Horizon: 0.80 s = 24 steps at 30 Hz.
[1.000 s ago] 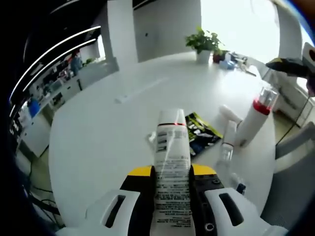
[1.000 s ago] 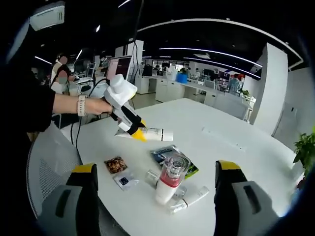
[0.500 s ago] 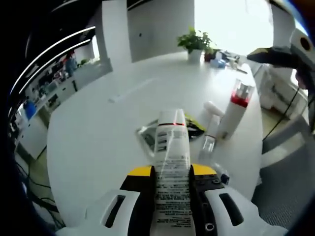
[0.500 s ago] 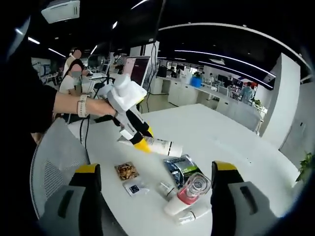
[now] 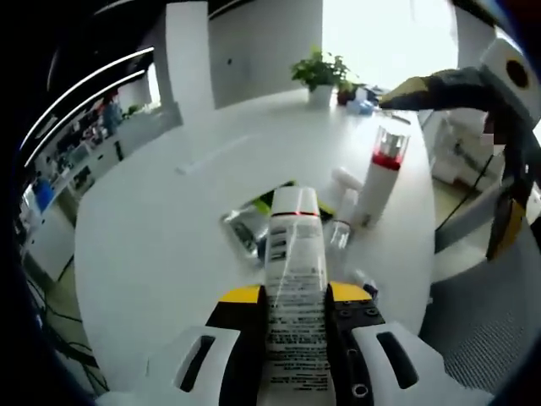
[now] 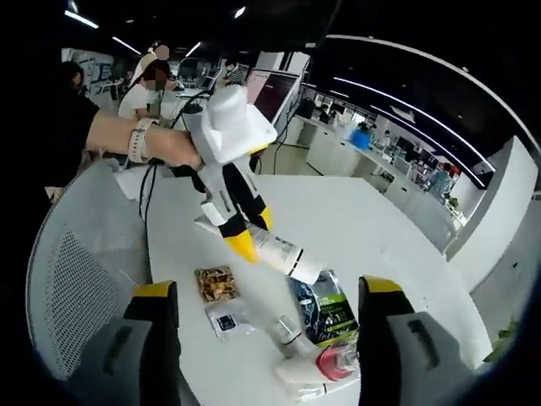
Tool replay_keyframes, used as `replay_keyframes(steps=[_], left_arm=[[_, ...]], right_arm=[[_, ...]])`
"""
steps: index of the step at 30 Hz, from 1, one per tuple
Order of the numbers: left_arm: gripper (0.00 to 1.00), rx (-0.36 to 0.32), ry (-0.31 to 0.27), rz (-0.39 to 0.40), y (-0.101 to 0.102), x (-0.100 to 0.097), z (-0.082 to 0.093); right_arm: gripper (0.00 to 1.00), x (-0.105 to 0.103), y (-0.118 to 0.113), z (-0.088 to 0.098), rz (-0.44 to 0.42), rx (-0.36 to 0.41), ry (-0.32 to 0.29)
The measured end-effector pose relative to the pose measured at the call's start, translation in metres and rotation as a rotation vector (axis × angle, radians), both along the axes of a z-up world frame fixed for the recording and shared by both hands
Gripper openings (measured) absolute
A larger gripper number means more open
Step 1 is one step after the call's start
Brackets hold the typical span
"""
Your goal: Arrange the skincare products in the storage area until every visible bottle or jar stands upright without overlapping.
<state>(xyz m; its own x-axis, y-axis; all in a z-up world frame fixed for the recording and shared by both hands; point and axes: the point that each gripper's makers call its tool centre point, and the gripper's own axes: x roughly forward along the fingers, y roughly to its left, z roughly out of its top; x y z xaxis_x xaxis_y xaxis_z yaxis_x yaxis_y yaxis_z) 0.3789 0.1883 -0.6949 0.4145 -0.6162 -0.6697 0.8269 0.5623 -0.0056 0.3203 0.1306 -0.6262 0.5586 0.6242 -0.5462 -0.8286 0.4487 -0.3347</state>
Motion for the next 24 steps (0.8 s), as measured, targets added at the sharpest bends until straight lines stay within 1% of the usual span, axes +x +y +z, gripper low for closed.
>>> replay_keyframes(steps=[5,8,11,13,16,18,19,20,21,22,24], left_arm=[[0.23,0.020,0.025,-0.040,0.001,-0.009,-0.004],[0.23,0.040,0.040,-0.057,0.004,-0.013,-0.008],[0.23,0.051,0.060,-0.070,0.005,-0.017,-0.010],[0.23,0.068,0.075,-0.072,0.006,-0.019,-0.013],[0.23,0.080,0.099,-0.090,0.004,-0.023,-0.015],[0.23,0.083,0.143,-0.104,0.001,-0.028,-0.015],[0.23,0.085,0.153,-0.113,-0.001,-0.030,-0.015],[0.23,0.092,0.164,-0.124,-0.002,-0.032,-0.015],[0.23,0.111,0.180,-0.140,-0.002,-0.035,-0.016],[0.23,0.121,0.193,-0.147,-0.003,-0.037,-0.017],[0.23,0.126,0.225,-0.160,-0.005,-0.041,-0.017]], right_arm=[[0.85,0.004,0.016,-0.026,0.032,-0.006,0.026],[0.83,0.006,0.022,-0.042,0.061,-0.059,0.015],[0.81,0.009,0.026,-0.052,0.074,-0.092,0.000],[0.74,0.010,0.026,-0.058,0.076,-0.119,-0.012],[0.74,0.010,0.029,-0.062,0.093,-0.129,-0.025],[0.70,0.010,0.033,-0.063,0.122,-0.136,-0.056],[0.68,0.011,0.033,-0.066,0.132,-0.159,-0.076],[0.64,0.012,0.034,-0.067,0.140,-0.173,-0.090],[0.59,0.010,0.036,-0.070,0.170,-0.203,-0.106],[0.56,0.010,0.037,-0.071,0.176,-0.210,-0.115],[0.55,0.010,0.040,-0.073,0.191,-0.231,-0.140]])
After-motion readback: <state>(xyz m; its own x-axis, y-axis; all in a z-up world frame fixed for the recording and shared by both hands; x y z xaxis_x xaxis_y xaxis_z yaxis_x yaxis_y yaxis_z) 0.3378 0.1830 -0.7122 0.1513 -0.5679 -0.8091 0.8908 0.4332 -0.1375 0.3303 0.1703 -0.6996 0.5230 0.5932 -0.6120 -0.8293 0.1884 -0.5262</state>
